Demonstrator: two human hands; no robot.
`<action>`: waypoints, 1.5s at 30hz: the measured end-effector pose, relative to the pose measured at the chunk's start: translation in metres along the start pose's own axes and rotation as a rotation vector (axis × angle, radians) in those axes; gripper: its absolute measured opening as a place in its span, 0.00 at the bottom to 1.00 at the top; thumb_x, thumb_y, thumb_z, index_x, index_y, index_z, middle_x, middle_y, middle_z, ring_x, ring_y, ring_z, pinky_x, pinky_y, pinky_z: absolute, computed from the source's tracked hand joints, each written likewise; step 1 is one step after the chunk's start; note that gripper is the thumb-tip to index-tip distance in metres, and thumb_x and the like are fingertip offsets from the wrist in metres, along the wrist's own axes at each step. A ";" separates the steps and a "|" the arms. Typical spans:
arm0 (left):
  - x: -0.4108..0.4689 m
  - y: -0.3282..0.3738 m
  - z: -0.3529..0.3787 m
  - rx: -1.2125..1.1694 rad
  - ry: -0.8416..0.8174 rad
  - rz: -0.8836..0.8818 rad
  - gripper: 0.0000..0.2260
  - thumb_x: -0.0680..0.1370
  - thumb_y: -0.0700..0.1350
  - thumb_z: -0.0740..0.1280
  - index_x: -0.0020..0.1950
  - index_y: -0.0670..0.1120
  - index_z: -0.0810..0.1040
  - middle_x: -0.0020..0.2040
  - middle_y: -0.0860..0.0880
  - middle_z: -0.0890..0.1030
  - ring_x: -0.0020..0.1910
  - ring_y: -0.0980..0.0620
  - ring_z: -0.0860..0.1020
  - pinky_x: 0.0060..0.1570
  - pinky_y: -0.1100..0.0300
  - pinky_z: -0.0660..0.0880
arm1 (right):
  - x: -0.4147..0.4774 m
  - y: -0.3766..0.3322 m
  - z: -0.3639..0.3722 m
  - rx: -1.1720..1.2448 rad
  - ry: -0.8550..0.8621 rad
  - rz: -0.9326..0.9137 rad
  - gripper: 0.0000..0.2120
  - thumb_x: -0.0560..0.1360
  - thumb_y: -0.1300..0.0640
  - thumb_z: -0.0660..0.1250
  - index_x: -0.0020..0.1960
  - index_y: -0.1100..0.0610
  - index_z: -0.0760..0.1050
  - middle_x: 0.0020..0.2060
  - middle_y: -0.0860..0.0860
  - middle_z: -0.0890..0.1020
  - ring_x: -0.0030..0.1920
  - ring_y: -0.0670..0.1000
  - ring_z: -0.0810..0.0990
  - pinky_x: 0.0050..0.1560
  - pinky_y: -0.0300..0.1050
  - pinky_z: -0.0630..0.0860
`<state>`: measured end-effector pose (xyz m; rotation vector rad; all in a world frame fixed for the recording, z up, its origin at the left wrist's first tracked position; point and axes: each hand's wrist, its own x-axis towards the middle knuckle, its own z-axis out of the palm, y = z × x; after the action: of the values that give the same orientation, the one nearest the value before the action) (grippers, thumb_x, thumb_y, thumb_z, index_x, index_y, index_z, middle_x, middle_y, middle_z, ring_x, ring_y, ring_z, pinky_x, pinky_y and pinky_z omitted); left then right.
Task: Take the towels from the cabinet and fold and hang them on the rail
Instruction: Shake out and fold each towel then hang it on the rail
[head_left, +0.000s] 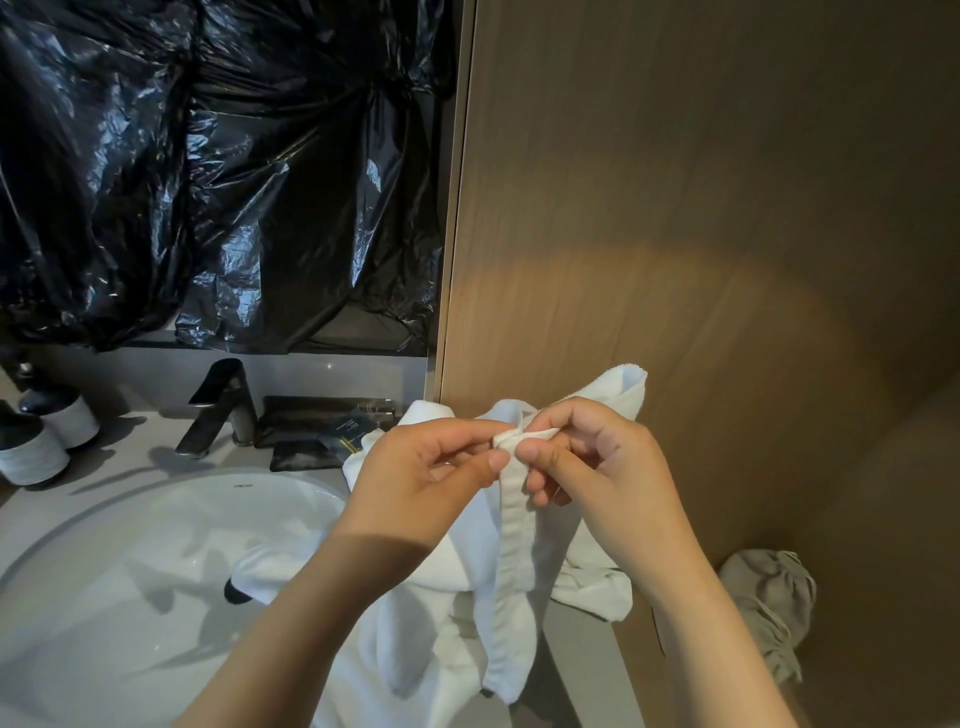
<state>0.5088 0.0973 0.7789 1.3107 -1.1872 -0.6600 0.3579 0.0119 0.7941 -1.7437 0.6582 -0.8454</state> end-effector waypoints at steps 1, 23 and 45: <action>0.000 0.000 0.000 0.029 -0.003 0.013 0.12 0.77 0.35 0.68 0.53 0.51 0.84 0.45 0.53 0.85 0.44 0.54 0.82 0.46 0.68 0.77 | 0.000 0.001 0.001 -0.003 0.002 -0.003 0.03 0.75 0.63 0.70 0.44 0.56 0.80 0.28 0.53 0.81 0.28 0.49 0.79 0.33 0.34 0.74; 0.022 -0.009 -0.028 -0.006 0.201 0.035 0.06 0.81 0.43 0.63 0.53 0.53 0.79 0.43 0.56 0.82 0.42 0.58 0.80 0.45 0.57 0.76 | 0.008 0.019 -0.032 -0.320 0.022 -0.078 0.09 0.80 0.53 0.64 0.41 0.49 0.78 0.30 0.50 0.81 0.31 0.49 0.80 0.36 0.38 0.75; 0.158 0.066 -0.070 0.454 0.428 0.193 0.07 0.82 0.46 0.58 0.53 0.56 0.74 0.42 0.61 0.75 0.40 0.65 0.72 0.33 0.76 0.64 | 0.060 -0.030 -0.064 0.071 0.201 -0.177 0.12 0.72 0.42 0.66 0.41 0.48 0.82 0.39 0.48 0.84 0.39 0.47 0.82 0.37 0.34 0.76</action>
<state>0.6076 -0.0057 0.8964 1.5871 -1.1188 0.0457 0.3442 -0.0609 0.8497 -1.6838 0.6026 -1.1644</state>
